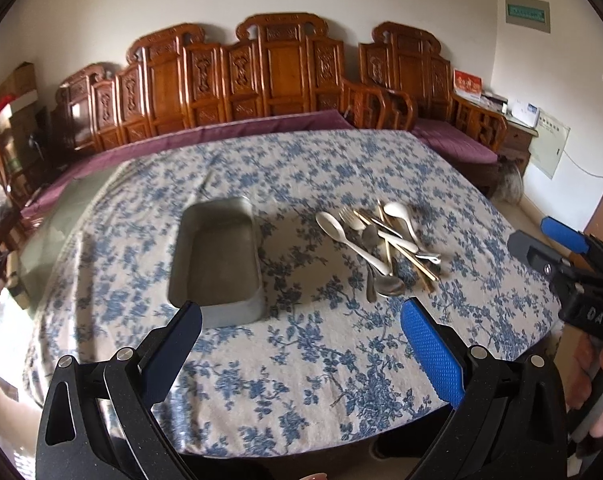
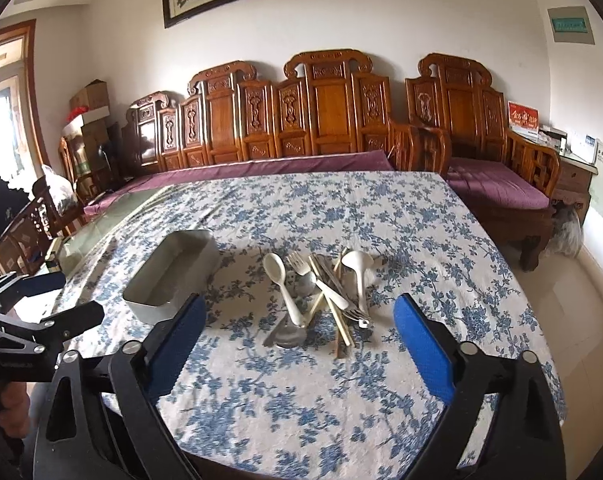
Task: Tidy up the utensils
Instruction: 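Move both grippers toward the utensil pile beside the grey tray, then grasp a white plastic spoon by its handle with the left gripper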
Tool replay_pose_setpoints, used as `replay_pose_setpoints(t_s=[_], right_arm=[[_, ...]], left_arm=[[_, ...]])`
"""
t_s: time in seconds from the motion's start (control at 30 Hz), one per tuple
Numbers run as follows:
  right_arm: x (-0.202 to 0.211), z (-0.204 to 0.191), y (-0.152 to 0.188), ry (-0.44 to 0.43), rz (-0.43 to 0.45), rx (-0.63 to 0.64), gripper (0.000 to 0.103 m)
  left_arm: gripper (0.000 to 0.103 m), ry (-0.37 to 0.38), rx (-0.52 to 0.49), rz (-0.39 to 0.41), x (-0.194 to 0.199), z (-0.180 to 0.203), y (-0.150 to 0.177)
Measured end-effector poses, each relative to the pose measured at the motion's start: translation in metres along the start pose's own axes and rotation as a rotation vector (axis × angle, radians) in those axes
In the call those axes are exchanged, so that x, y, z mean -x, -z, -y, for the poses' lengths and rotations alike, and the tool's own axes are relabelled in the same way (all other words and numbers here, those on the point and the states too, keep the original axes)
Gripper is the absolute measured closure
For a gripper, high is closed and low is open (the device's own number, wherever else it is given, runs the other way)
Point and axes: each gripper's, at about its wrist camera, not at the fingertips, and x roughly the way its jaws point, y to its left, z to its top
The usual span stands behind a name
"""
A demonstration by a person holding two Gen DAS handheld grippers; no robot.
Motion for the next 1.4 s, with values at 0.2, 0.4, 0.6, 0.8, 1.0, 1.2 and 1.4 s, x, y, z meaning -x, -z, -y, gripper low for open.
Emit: replay_pose_setpoints(t_s=[0.2,0.4,0.6,0.8,1.0,1.2,1.4], right_arm=[[-0.034,0.026,-0.002,0.038,-0.05,0.016,0.022],[-0.078,0.05,-0.001,0.035,-0.12,0.006,0.032],[-0.119,0.059,-0.017,0.034,-0.151,0.017,0.035],[-0.155,0.066,-0.016,0.034,-0.181,0.007,0.036],[-0.175,0.067,0.006,0.005,-0.238,0.009,0.038],[-0.18,0.074,0.014,-0.007,-0.261,-0.012,0.038],[-0.176,0.069,0.009,-0.022,-0.248,-0.009,0.038]], left_arm=[[0.007,0.032,-0.032,-0.042,-0.03,0.012,-0.005],[0.007,0.068,-0.062,-0.091,-0.062,0.024,-0.011],[0.01,0.105,-0.09,-0.156,-0.097,0.037,-0.015],[0.022,0.123,-0.089,-0.216,-0.14,0.048,-0.022],[0.034,0.145,-0.047,-0.284,-0.193,0.056,-0.032],[0.042,0.159,0.036,-0.316,-0.237,0.056,-0.045],[0.056,0.145,0.066,-0.355,-0.265,0.061,-0.051]])
